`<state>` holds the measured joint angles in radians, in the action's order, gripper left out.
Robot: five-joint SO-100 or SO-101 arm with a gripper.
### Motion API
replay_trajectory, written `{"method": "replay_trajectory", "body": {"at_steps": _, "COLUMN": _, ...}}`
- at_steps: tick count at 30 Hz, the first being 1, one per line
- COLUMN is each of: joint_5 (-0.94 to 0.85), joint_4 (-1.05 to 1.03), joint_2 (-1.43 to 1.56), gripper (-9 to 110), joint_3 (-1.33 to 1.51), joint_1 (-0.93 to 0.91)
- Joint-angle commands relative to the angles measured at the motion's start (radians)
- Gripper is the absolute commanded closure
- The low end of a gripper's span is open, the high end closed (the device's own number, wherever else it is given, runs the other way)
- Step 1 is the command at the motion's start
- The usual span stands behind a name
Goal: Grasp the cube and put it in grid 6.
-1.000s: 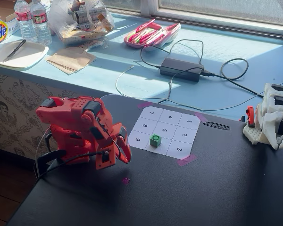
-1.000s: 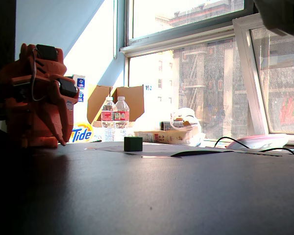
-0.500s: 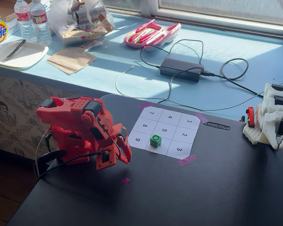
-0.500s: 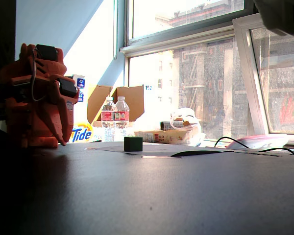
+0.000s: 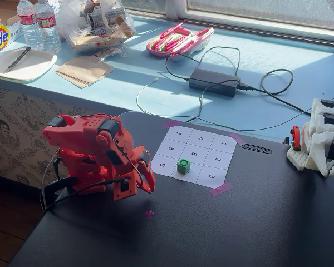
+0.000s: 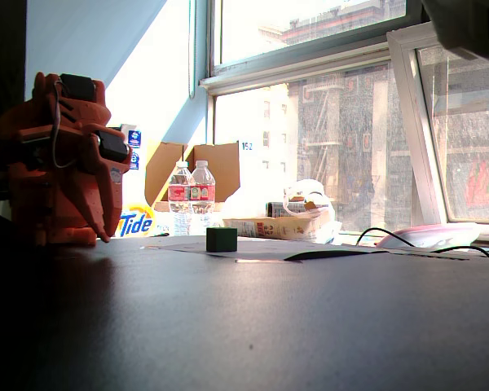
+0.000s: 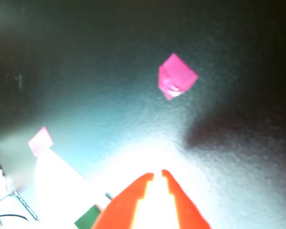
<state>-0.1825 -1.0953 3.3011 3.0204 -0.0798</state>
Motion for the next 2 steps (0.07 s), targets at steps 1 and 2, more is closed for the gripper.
{"method": "replay_trajectory", "body": {"at_steps": 1, "joint_5": -0.008, "joint_4": 0.000, "joint_2": 0.000, "gripper": 101, "joint_3": -0.005, "joint_1": 0.006}}
{"method": "replay_trajectory", "body": {"at_steps": 2, "joint_5": -0.008, "joint_4": 0.000, "joint_2": 0.000, "gripper": 101, "joint_3": -0.005, "joint_1": 0.006}}
